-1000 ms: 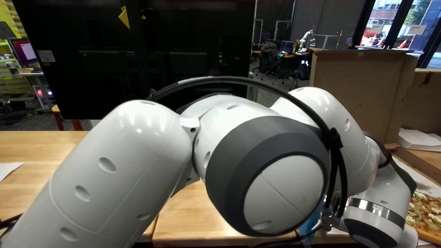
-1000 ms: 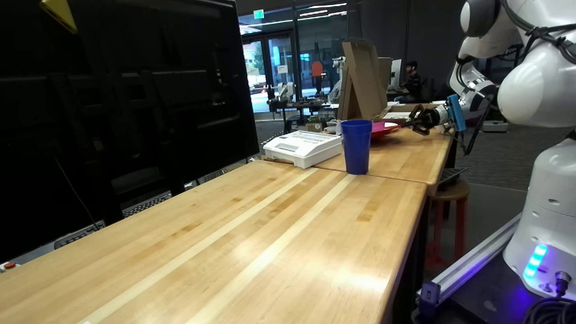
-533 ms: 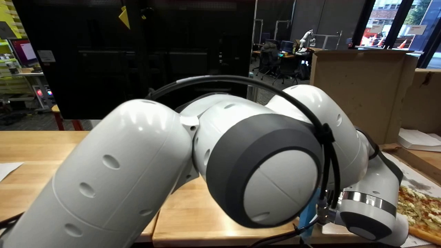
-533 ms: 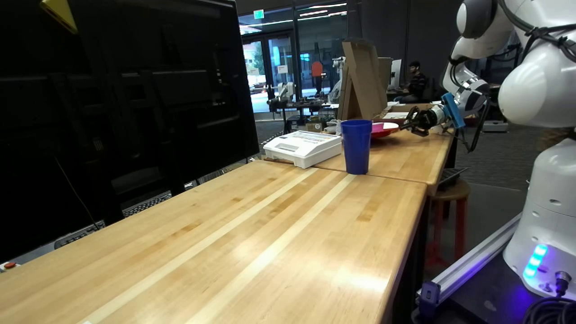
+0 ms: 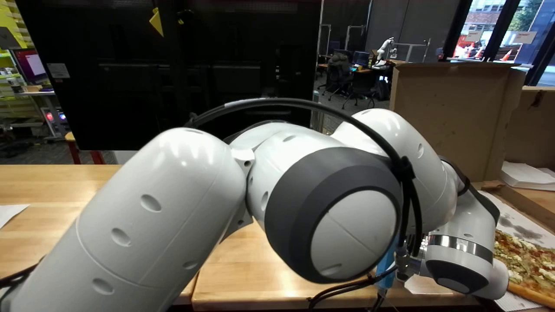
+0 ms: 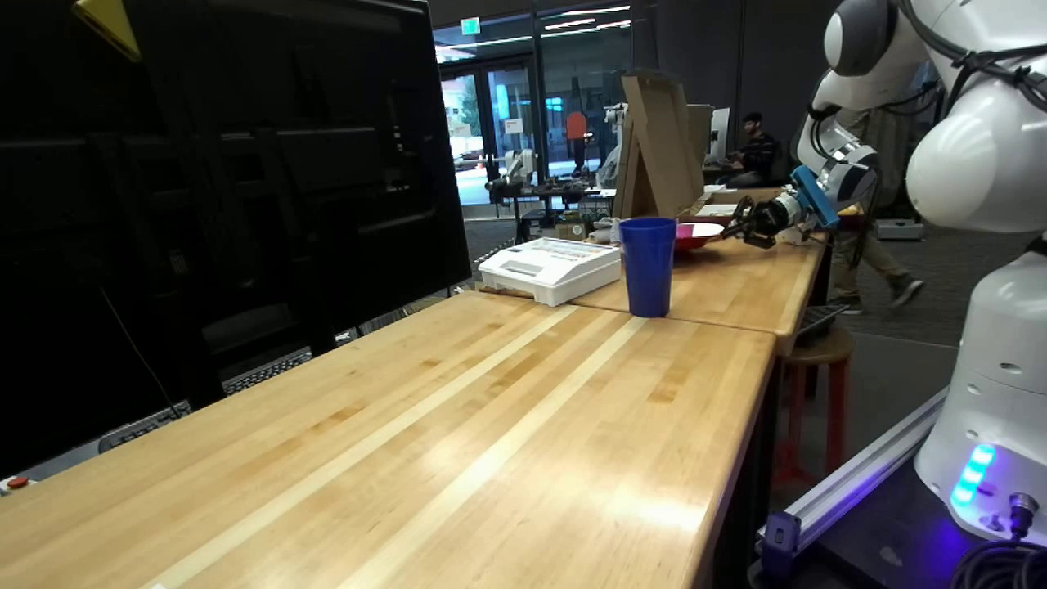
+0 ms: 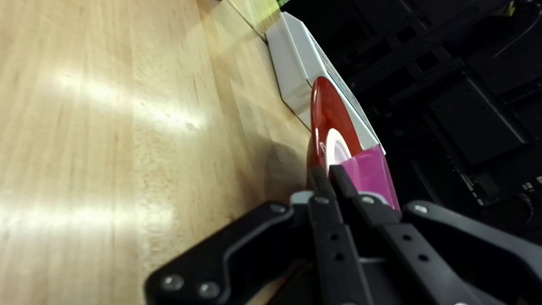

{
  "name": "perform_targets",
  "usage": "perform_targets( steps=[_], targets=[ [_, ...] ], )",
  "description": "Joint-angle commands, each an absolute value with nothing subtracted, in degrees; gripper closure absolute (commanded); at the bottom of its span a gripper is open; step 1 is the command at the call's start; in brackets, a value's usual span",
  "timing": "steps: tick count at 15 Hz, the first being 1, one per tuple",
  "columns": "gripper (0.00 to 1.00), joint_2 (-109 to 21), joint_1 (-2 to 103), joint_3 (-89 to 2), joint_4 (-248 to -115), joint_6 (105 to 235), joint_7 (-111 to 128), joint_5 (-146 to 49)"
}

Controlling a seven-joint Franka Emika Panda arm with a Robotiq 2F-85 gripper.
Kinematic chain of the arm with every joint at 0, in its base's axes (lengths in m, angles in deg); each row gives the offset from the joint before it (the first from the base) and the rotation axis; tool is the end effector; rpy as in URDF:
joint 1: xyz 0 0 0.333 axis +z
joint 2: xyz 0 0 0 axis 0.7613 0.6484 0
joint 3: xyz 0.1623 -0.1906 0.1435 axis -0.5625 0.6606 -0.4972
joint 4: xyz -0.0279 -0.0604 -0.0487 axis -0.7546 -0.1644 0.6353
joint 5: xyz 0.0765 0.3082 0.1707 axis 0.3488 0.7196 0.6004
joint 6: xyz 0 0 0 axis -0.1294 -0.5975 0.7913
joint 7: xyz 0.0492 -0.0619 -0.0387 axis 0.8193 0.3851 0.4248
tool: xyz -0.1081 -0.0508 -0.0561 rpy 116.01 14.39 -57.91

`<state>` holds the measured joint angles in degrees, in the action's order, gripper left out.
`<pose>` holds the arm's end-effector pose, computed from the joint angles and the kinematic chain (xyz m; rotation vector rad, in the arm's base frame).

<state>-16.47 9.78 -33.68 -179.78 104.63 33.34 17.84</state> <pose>0.4452 -0.3377 0.2092 -1.6004 0.7566 0.2340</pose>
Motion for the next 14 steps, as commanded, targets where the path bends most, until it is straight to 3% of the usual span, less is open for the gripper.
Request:
perform_targets(
  steps=[1,11,12,14],
  targets=[
    [0.99,-8.84,10.69,-34.33,-177.82,105.49,32.04,18.18],
    [0.99,-7.29,11.86,-34.44,-174.96,104.81,27.6,17.57],
    [0.77,-7.16,11.94,-34.42,-174.7,104.6,27.18,17.22],
    [0.65,-6.87,12.05,-34.44,-174.09,104.17,26.02,16.67]
  ],
)
